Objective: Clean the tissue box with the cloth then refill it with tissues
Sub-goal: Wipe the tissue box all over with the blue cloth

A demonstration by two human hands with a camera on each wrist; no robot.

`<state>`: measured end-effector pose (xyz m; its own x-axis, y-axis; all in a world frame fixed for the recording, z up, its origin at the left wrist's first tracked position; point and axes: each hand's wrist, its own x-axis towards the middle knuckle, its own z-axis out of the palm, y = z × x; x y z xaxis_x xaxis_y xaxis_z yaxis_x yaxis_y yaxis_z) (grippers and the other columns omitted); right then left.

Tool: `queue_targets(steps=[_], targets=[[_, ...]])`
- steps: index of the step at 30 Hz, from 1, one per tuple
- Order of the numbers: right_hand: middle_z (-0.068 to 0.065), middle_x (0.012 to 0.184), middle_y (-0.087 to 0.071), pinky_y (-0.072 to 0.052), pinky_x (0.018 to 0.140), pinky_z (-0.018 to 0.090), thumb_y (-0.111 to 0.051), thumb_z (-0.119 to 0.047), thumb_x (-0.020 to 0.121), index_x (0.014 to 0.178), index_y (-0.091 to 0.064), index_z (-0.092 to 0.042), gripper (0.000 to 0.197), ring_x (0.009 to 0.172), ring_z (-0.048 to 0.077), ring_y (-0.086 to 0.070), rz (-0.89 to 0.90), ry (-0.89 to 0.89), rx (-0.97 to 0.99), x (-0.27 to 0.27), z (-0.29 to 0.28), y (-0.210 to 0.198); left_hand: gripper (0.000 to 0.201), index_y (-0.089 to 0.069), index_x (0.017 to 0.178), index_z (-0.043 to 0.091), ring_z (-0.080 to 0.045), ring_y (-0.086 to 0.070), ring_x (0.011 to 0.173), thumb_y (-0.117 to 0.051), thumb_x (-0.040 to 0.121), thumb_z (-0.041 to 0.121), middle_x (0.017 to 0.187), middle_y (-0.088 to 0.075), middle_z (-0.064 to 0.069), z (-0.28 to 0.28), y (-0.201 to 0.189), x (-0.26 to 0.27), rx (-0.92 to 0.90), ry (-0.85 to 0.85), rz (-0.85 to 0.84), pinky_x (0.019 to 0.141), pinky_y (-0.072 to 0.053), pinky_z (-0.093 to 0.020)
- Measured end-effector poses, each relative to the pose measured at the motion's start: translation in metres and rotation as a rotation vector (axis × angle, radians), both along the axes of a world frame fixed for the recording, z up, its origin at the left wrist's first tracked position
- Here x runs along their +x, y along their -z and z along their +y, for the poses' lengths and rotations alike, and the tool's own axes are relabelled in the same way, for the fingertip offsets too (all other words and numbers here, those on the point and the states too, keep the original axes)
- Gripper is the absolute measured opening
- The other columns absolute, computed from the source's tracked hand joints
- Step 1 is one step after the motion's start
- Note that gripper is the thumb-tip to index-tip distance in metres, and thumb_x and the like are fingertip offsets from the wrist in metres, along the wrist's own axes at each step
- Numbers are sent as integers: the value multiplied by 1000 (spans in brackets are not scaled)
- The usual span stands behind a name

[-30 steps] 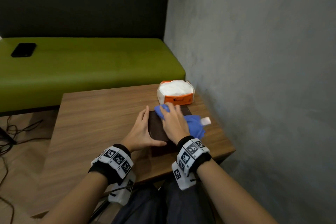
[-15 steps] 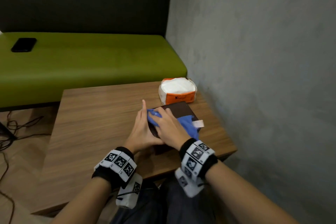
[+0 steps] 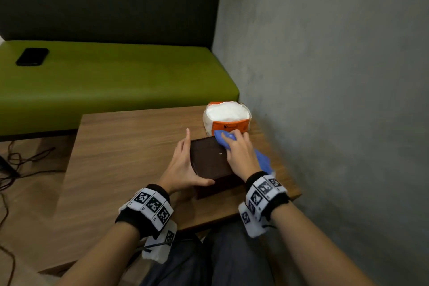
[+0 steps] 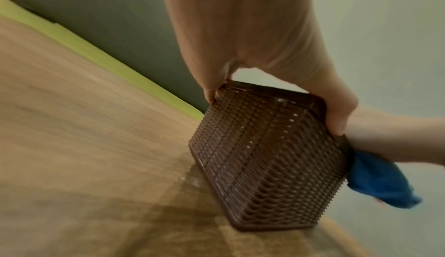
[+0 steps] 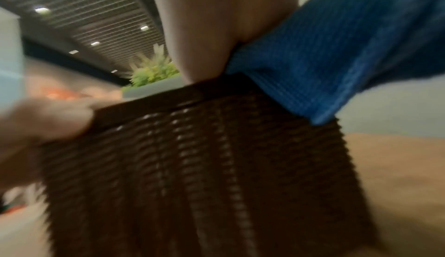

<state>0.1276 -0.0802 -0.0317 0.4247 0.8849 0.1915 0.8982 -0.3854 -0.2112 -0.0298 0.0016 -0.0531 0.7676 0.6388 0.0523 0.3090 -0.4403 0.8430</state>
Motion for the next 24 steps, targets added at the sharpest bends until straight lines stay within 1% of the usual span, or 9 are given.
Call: queue_targets(steps=[2,6,8,10,13,15,19,20,24], targets=[[17,122,-47,-39,93,48,-44,-1,84,122,-53,-9,40,107,38,-42,42,85,-15,-7,18,-4,151,16,145,11,-23,-20,139,-70,31,61,146,-19,-9,0,-2,3,-15,10,26,115,-23,-36],[15,127,-43,-41,93,46,-45,-2,86,125,-51,-9,40,110,34,-40,113,-235,-66,-61,26,-8,149,13,145,6,-21,-20,139,-68,32,58,148,-20,-11,5,-3,-2,-7,38,9,109,-22,-26],[14,127,-44,-41,93,44,-44,-1,88,133,-44,-12,46,107,33,-41,81,-300,-60,-50,8,-7,149,13,146,8,-19,-23,137,-70,33,58,147,-23,-10,8,-3,-7,0,28,6,106,-22,-23],[15,126,-46,-40,94,45,-44,0,87,134,-43,-14,49,106,34,-42,-10,-167,-76,-15,-5,-5,151,13,147,11,-19,-24,137,-72,31,59,146,-23,-8,9,-3,-8,-4,28,17,108,-22,-24],[17,120,-49,-39,92,46,-43,0,86,122,-52,-9,39,105,37,-42,20,88,-25,20,-1,-5,149,11,147,15,-20,-24,136,-71,31,60,144,-22,-7,3,-3,-2,0,22,32,112,-24,-31],[17,124,-47,-39,94,48,-44,-1,84,121,-52,-8,38,107,37,-42,35,55,-11,-4,11,-8,149,10,147,14,-22,-24,137,-70,31,60,144,-23,-9,3,-3,1,-5,14,43,113,-24,-33],[16,129,-46,-40,92,46,-44,-3,87,132,-46,-12,46,107,36,-41,15,-233,-42,-49,7,-3,150,13,147,13,-24,-26,137,-73,32,58,144,-24,-11,13,-2,-3,-8,32,44,112,-26,-33],[15,127,-47,-39,91,46,-44,-2,87,133,-45,-13,47,106,36,-42,-3,-215,-34,-39,5,-2,151,13,147,14,-23,-26,136,-73,31,58,144,-24,-10,14,-1,-5,-11,27,46,113,-26,-34],[15,125,-48,-36,89,44,-41,-1,87,131,-46,-13,46,107,36,-42,-12,120,-25,9,-4,-3,150,11,147,16,-22,-26,136,-72,31,60,143,-23,-8,12,-2,-5,5,13,54,114,-25,-34]])
